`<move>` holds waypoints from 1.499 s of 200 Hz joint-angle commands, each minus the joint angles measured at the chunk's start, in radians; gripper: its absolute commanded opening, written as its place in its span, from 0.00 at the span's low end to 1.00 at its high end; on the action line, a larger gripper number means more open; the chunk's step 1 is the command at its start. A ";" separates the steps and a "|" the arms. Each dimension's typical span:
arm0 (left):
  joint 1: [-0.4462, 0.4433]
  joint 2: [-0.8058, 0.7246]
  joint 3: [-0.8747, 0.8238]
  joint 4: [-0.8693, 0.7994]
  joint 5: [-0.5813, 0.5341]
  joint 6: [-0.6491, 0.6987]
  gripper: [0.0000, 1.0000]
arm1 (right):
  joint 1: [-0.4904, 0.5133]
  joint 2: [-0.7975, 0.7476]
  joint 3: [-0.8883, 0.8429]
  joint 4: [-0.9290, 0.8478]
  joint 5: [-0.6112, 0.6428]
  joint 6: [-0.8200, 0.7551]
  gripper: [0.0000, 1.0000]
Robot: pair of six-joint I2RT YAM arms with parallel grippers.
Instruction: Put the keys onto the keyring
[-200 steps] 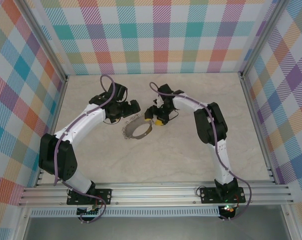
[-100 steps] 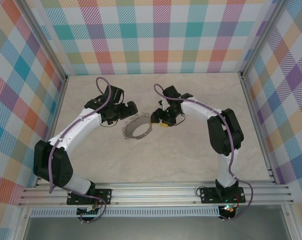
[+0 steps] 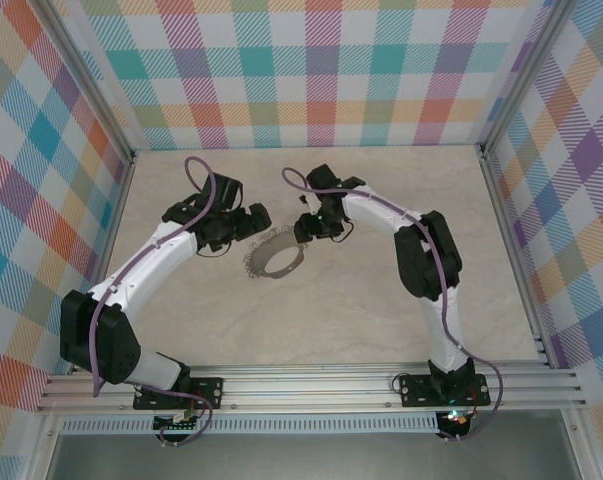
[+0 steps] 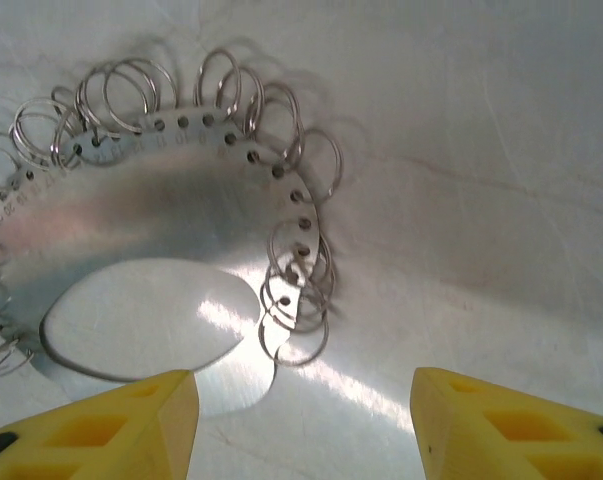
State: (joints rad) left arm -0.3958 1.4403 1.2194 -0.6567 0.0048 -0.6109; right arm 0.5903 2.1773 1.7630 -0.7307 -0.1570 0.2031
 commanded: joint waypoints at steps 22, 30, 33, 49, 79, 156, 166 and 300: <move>0.013 -0.033 -0.006 -0.039 -0.022 -0.004 1.00 | 0.018 0.085 0.101 -0.050 -0.021 -0.013 0.55; 0.014 -0.034 -0.007 -0.040 -0.020 -0.003 1.00 | 0.019 0.097 0.111 -0.052 -0.022 -0.009 0.54; 0.014 -0.032 -0.006 -0.040 -0.020 -0.004 1.00 | 0.019 0.101 0.115 -0.052 -0.022 -0.007 0.53; 0.014 -0.027 -0.003 -0.040 -0.016 -0.003 1.00 | 0.020 0.123 0.138 -0.056 -0.024 -0.001 0.50; 0.015 -0.014 0.003 -0.039 -0.007 0.003 1.00 | 0.022 0.147 0.169 -0.070 -0.024 0.007 0.47; 0.022 0.030 0.019 -0.013 0.024 0.012 1.00 | 0.022 0.152 0.160 -0.093 -0.024 0.013 0.27; 0.023 0.032 0.022 -0.011 0.027 0.014 1.00 | 0.022 0.146 0.154 -0.093 -0.024 0.016 0.23; 0.052 0.086 0.052 0.017 0.081 0.041 1.00 | 0.023 -0.080 -0.170 0.016 -0.079 0.211 0.39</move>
State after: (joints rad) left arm -0.3573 1.5112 1.2312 -0.6506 0.0601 -0.5911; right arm 0.6048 2.1696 1.6367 -0.7334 -0.2142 0.3359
